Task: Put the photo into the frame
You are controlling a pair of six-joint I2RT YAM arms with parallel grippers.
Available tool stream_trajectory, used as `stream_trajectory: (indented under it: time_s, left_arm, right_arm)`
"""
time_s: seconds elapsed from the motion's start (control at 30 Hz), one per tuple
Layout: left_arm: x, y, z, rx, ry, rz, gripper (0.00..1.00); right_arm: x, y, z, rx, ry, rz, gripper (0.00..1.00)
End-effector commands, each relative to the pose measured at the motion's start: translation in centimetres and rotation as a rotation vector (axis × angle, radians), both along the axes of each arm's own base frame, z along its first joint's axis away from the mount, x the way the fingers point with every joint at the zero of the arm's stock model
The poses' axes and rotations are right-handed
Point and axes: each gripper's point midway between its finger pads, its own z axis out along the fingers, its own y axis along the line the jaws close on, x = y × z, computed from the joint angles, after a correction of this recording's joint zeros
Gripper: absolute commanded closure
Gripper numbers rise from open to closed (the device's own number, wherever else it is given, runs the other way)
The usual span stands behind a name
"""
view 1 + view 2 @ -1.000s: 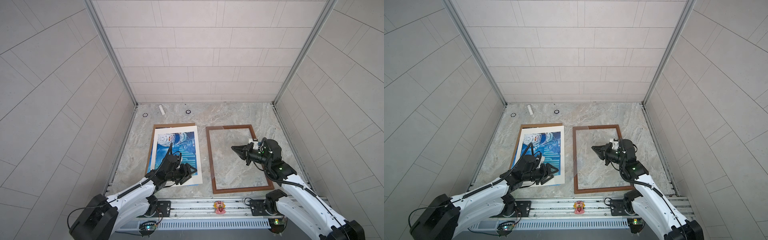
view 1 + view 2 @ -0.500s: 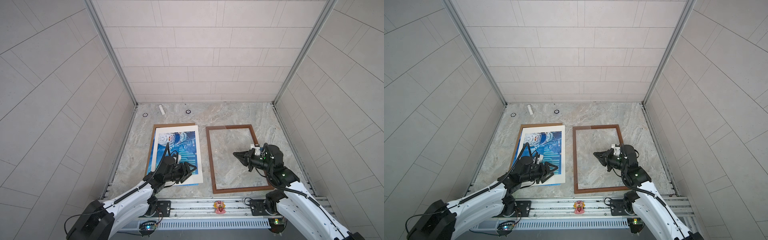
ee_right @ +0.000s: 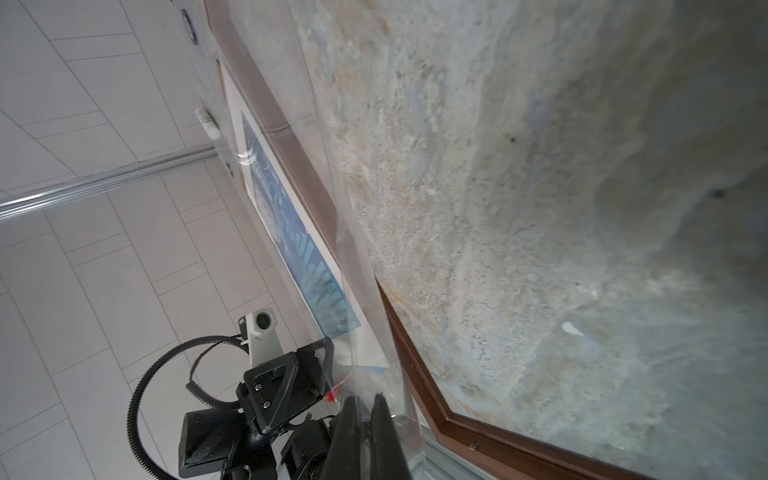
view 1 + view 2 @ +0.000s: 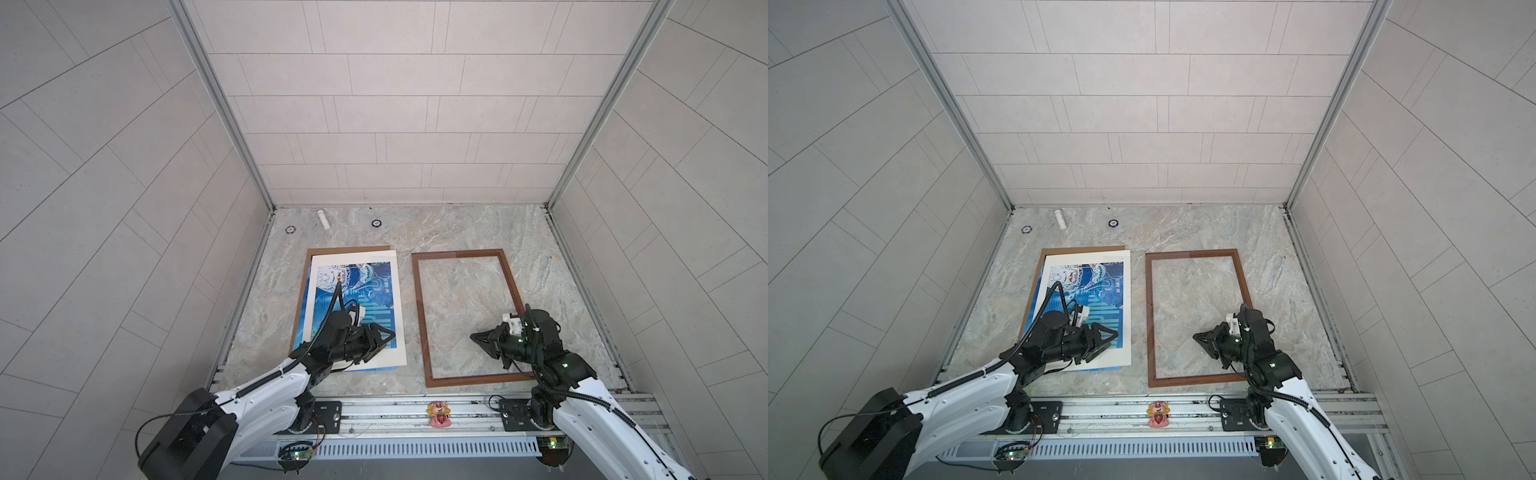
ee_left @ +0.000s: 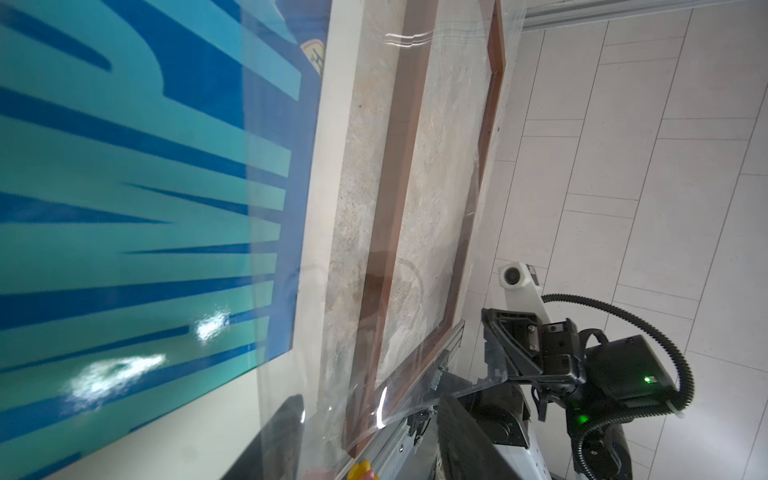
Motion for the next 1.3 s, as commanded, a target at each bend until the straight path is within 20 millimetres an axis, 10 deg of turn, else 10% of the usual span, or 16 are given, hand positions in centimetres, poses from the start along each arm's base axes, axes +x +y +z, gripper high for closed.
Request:
stream_trajectory:
  time_s: [0.0,0.3,0.4,0.53,0.77,1.07,1.27]
  left_arm:
    - [0.0,-0.6,0.4,-0.007,-0.067,-0.058,0.46]
    - [0.9,-1.6,0.2,0.002,-0.062,-0.085,0.86]
    - [1.3,-1.8,0.4,0.009,-0.057,-0.076,0.99]
    - [2.2,-1.7,1.4,0.034,-0.067,-0.049,1.0]
    - [4.2,-1.9,4.0,0.042,-0.105,0.01,1.0]
    - [5.7,-3.5,7.5,0.015,-0.152,-0.035,1.0]
    - [6.0,-3.8,8.2,0.025,-0.163,-0.07,1.0]
  right_arm:
    - [-0.2,-0.4,-0.6,-0.057,-0.015,0.029,1.0]
    - [-0.5,-0.8,-1.2,-0.199,-0.027,0.163,1.0]
    - [-0.3,-1.5,-0.9,-0.286,-0.048,0.211,0.71]
    - [0.7,-3.7,1.4,-0.501,-0.116,0.276,0.38]
    - [5.4,-9.1,4.7,-0.865,-0.192,0.257,0.25]
    - [7.3,-17.6,1.0,-1.127,-0.004,0.139,0.14]
    - [6.9,-18.7,-1.6,-1.058,0.055,0.118,0.14]
